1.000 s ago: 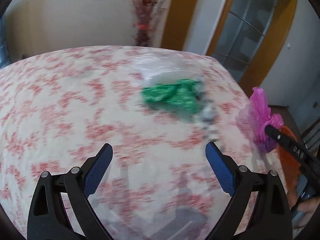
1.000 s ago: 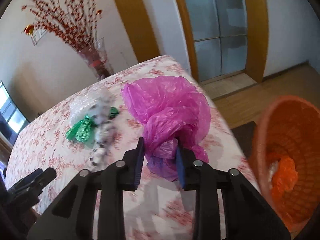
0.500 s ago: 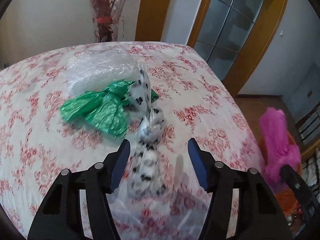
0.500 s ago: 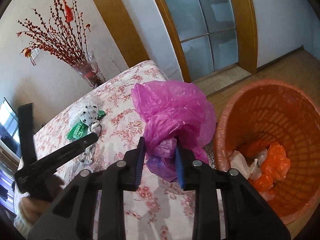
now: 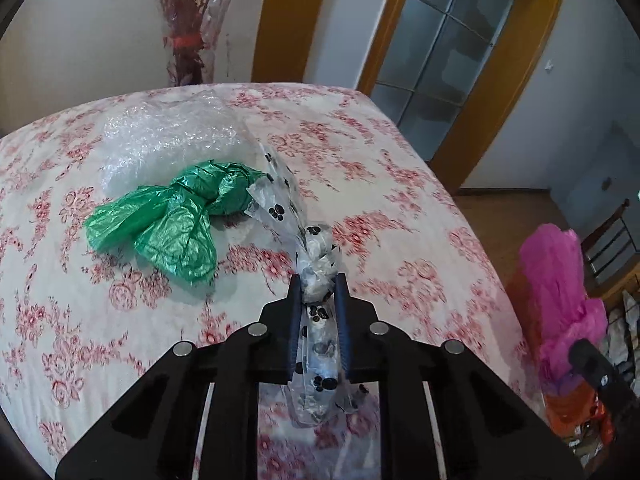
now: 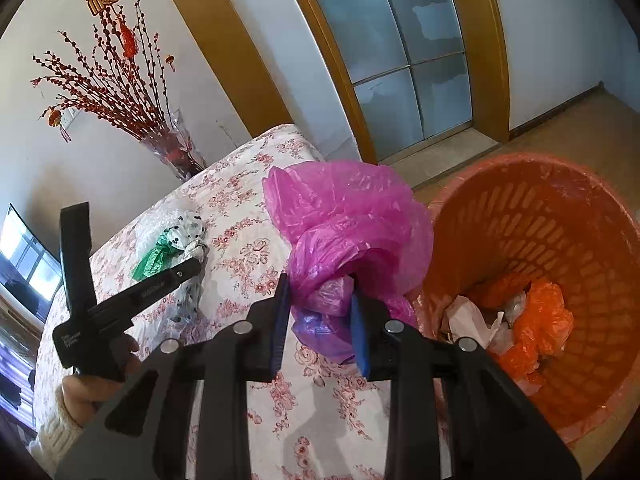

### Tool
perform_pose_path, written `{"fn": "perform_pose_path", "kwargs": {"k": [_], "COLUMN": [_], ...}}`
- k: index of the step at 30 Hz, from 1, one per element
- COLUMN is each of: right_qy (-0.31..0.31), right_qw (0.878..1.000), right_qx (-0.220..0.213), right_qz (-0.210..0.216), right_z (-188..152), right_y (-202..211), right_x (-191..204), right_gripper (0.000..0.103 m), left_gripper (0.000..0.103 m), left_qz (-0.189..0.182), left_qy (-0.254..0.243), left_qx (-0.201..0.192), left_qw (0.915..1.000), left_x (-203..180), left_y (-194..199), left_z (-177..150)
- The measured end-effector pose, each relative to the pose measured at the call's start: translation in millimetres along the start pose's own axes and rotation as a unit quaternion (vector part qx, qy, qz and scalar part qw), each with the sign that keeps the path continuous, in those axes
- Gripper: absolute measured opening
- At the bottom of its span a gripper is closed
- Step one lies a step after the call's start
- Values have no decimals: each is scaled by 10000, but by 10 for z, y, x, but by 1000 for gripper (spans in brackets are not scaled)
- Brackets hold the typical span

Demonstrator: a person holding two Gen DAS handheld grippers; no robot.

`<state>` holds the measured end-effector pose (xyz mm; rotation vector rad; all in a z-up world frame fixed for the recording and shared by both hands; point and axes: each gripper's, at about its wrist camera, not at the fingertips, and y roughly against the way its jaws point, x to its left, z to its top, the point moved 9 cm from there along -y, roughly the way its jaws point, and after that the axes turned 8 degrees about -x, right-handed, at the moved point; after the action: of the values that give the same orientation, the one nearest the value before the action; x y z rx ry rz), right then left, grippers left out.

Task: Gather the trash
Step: 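Carry both bags over the wastebasket and open both tools to drop them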

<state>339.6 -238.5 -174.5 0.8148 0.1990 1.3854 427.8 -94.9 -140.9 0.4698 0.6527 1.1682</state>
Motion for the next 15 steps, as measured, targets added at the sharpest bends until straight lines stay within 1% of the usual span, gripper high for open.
{"fn": "perform_pose_path", "kwargs": {"k": [4, 8, 11, 15], "right_qy": [8, 0, -22, -10], "right_qw": [9999, 9993, 9985, 9963], "right_qx": [-110, -324, -466, -722], "right_qz": [-72, -193, -271, -472], "right_z": [34, 79, 117, 160], "right_y": [131, 355, 511, 760], "right_x": [-14, -86, -167, -304], "right_gripper": [28, 28, 28, 28], "left_gripper": [15, 15, 15, 15], "left_qz": [-157, -361, -615, -1081], "left_qy": [-98, -175, -212, -303], "left_qx": [-135, -242, -270, -295], "left_qw": [9997, 9989, 9975, 9932], "left_x": [-114, -287, -462, -814], "left_y": [199, 417, 566, 785], "left_z": [4, 6, -24, -96]}}
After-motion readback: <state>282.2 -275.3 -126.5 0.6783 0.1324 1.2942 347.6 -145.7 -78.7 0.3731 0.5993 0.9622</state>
